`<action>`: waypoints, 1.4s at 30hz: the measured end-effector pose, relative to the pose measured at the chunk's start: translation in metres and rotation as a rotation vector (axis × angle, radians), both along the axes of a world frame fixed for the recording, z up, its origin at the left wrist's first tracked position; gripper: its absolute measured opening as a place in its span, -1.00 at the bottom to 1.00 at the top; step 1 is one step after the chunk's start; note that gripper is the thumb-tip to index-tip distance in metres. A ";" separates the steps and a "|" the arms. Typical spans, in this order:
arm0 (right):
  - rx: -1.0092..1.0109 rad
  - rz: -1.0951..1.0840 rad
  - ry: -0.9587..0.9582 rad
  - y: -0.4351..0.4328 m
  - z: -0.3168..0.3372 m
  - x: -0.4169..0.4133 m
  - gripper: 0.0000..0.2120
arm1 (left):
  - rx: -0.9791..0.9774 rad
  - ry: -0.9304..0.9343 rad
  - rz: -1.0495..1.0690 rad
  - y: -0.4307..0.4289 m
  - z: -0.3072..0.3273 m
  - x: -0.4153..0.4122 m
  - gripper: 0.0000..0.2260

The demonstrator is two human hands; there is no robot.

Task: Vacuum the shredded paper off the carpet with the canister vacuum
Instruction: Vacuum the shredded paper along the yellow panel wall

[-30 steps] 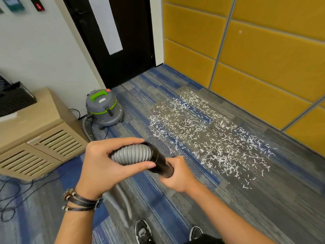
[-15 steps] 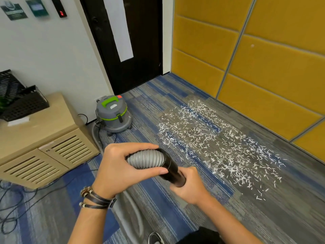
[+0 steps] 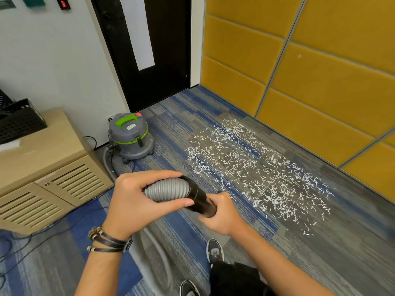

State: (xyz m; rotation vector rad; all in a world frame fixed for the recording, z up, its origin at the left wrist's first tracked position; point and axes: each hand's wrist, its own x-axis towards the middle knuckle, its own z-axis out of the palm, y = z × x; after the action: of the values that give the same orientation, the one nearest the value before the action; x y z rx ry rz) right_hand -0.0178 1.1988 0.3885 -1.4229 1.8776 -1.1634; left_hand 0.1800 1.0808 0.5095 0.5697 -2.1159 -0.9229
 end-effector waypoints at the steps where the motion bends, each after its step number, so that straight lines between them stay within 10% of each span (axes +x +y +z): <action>1: 0.010 -0.001 0.001 -0.005 -0.001 -0.003 -0.63 | 0.009 -0.012 0.003 -0.001 -0.003 -0.002 -0.55; 42: 0.058 -0.020 -0.101 -0.080 -0.009 -0.083 -0.63 | 0.060 -0.107 -0.081 -0.098 0.001 -0.097 -0.52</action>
State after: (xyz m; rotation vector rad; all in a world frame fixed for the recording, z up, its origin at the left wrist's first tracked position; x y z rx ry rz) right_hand -0.1005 1.1188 0.3800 -1.2929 1.8441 -1.1584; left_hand 0.0827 0.9825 0.5104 0.5788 -2.2278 -1.0243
